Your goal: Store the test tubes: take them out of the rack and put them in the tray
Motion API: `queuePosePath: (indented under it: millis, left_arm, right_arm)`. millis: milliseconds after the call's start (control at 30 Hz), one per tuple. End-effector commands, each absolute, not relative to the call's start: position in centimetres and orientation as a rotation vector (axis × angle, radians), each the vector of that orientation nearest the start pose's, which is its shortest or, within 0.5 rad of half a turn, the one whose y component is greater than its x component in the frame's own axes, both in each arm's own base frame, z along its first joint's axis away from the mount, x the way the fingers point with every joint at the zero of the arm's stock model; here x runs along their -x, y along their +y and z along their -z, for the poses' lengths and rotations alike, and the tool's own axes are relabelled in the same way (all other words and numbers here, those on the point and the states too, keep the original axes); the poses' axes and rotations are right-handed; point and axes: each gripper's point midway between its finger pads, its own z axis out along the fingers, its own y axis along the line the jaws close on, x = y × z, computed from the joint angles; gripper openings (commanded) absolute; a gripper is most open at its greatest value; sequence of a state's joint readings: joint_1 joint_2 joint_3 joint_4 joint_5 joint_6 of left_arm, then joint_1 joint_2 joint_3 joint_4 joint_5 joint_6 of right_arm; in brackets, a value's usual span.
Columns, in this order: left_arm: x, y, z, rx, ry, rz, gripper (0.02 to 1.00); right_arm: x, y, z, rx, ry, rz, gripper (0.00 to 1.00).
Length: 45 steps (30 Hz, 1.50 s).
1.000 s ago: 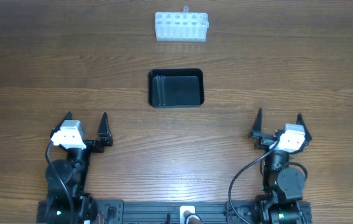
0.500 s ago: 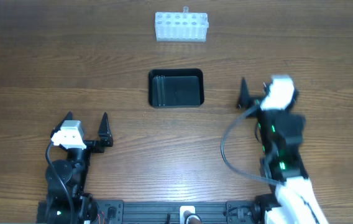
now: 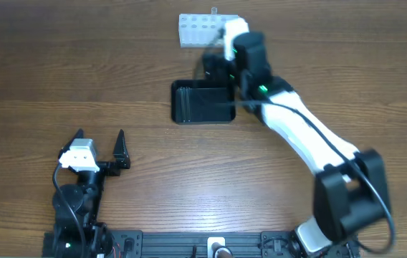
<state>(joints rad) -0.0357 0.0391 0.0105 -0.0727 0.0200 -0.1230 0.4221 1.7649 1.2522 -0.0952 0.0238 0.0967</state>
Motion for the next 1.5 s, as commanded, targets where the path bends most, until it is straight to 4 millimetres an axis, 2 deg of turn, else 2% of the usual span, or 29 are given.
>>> queuePosePath:
  millis: [33,133,167,267,400,633,833,1133,1267,1367,1500]
  left_arm:
    - [-24.7,-1.3,-15.0,0.045,1.676,0.134,1.000]
    - [-24.7,-1.3,-15.0,0.045,1.676,0.134,1.000]
    - [-24.7,-1.3,-15.0,0.045,1.676,0.134,1.000]
    - [-24.7,-1.3,-15.0,0.045,1.676,0.134,1.000]
    - [-24.7,-1.3,-15.0,0.045,1.676,0.134,1.000]
    - [-24.7,-1.3,-15.0,0.045,1.676,0.134,1.000]
    - [-24.7,-1.3,-15.0,0.045,1.676,0.134,1.000]
    - [-24.7,-1.3,-15.0,0.045,1.676,0.134,0.998]
    - [-24.7,-1.3,-15.0,0.045,1.676,0.134,1.000]
    - [-24.7,-1.3,-15.0,0.045,1.676,0.134,0.998]
    - [-24.7,-1.3,-15.0,0.045,1.676,0.134,1.000]
  right_arm:
    - [-50.4,24.0,-16.5,0.285,2.177,-0.323,0.991]
    - [-52.6,24.8,-15.5,0.217,2.194,-0.305,0.991]
    - [-54.0,25.1,-14.9,0.181,2.197,-0.287,0.991]
    - [-55.9,25.4,-14.3,0.148,2.185,-0.263,0.991]
    - [-58.5,24.6,-13.5,0.070,2.157,-0.157,0.989]
    - [-59.7,23.4,-13.3,0.036,2.122,-0.063,0.993]
    - [-60.6,23.4,-13.1,0.058,2.084,-0.054,0.993]
    - [-61.9,22.1,-12.9,0.057,2.050,-0.030,0.974]
    - [-62.3,22.1,-12.8,0.069,2.031,-0.027,0.925]
    - [-62.4,22.1,-12.7,0.065,2.025,-0.029,0.827]
    - [-62.4,22.1,-12.6,0.065,2.027,-0.028,0.766]
